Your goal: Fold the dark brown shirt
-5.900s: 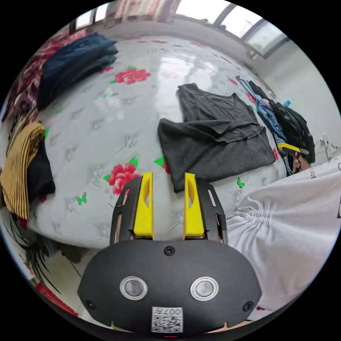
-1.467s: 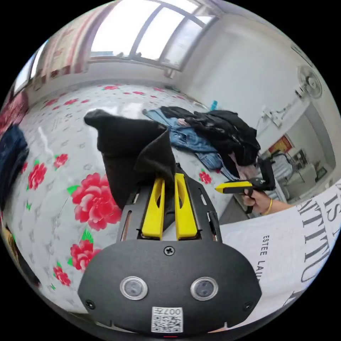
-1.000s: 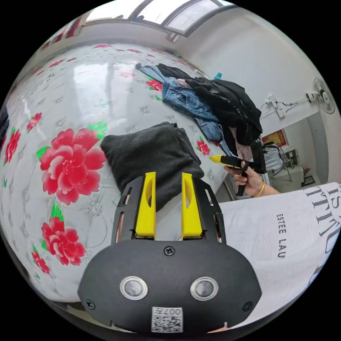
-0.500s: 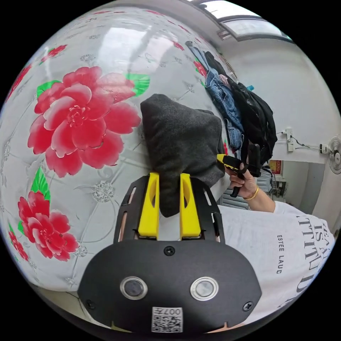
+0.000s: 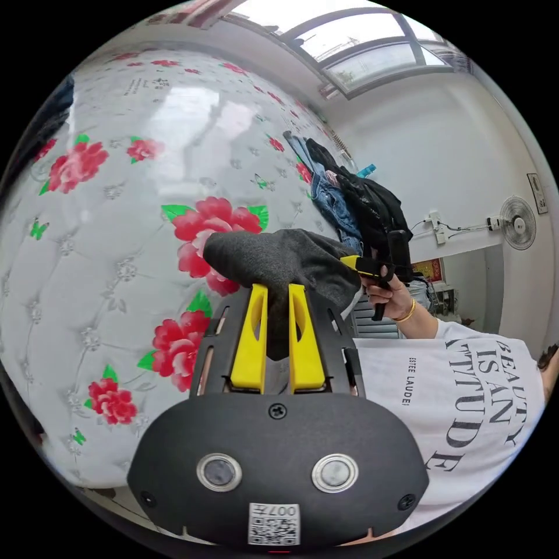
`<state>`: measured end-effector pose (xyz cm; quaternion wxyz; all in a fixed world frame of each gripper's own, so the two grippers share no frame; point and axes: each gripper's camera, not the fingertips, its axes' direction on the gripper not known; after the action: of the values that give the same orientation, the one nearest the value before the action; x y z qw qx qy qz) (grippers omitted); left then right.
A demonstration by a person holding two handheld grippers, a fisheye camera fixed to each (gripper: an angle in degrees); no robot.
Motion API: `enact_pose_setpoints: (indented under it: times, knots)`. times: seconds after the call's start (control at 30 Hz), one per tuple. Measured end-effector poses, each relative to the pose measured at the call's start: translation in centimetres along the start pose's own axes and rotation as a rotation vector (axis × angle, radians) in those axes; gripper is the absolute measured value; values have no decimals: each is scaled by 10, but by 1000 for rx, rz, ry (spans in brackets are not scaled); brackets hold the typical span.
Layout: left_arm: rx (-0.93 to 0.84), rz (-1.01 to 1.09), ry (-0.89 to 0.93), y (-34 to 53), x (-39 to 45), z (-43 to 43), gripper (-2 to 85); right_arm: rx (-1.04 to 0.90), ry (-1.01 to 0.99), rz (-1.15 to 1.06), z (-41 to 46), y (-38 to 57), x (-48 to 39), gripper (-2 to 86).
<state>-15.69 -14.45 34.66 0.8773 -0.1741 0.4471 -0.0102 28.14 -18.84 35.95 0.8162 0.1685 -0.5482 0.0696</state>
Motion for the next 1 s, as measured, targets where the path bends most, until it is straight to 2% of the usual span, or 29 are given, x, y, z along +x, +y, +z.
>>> enact_pose_setpoints:
  times: [0.13,0.3,0.37,0.43,0.5,0.67,0.83,1.0]
  knots:
    - [201,-54,-97,43,-39,-131,58,-93,-126,-140,96,-81,-85,26]
    - [560,-238,-307,144,-74,-324,64,-186,-314,-312,260,-173,-242,25]
    - [652,-336,-421,182,-86,-360,72,-207,-284,-312,307,-187,-273,24]
    - [653,-533,-547,220,-108,-370,78,-258,-160,-349,347,-189,-287,21]
    - [580,-729,-641,268,-128,-351,81,-369,50,-399,384,-168,-273,17]
    - [443,-790,-721,311,-119,-234,79,-570,407,-452,362,-95,-185,9]
    - [235,-527,-709,235,-56,-108,61,-638,811,-377,248,-7,-105,3]
    - [-35,-103,-674,101,20,-5,20,-660,1166,-260,150,63,-77,-1]
